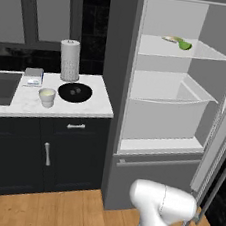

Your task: Grab a lemon wedge from the fridge and one ice cube from the ice bowl, and put them in the glass of lemonade.

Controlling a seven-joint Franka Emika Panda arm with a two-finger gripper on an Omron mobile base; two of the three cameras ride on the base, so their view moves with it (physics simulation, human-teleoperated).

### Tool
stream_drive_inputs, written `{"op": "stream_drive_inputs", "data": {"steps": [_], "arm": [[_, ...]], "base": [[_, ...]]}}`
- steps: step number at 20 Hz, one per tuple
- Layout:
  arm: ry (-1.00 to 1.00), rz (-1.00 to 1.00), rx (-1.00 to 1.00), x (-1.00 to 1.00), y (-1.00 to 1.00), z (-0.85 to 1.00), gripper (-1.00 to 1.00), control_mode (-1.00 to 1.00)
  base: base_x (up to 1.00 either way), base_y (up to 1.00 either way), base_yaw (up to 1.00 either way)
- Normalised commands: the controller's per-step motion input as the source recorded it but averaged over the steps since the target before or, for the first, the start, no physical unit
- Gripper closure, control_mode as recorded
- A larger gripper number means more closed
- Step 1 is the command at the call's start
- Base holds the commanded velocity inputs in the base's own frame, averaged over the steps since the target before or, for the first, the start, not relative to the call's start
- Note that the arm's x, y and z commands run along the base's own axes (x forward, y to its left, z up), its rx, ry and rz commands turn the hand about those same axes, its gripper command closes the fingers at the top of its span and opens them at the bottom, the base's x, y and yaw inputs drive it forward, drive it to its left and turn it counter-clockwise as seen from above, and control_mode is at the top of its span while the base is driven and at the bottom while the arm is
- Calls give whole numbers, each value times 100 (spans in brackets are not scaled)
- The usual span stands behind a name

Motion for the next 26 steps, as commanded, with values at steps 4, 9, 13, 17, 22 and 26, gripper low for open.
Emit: {"op": "stream_drive_inputs", "data": {"steps": [4, 9, 13, 17, 22, 26], "arm": [[20, -36, -36, 32, 100, 0, -100, -100], [8, -44, -24, 70, 97, -15, -100, -100], [3, -43, -12, 97, 43, -36, -100, -100], [1, -37, -2, 96, 2, -35, -100, -100], [-1, -18, 0, 73, -15, -34, -100, -100], [-5, -26, 1, 50, -9, -8, -100, -100]], "base": [[0, 0, 0], [0, 0, 0], [0, 0, 0], [0, 0, 0], [0, 0, 0], [0, 0, 0]]}}
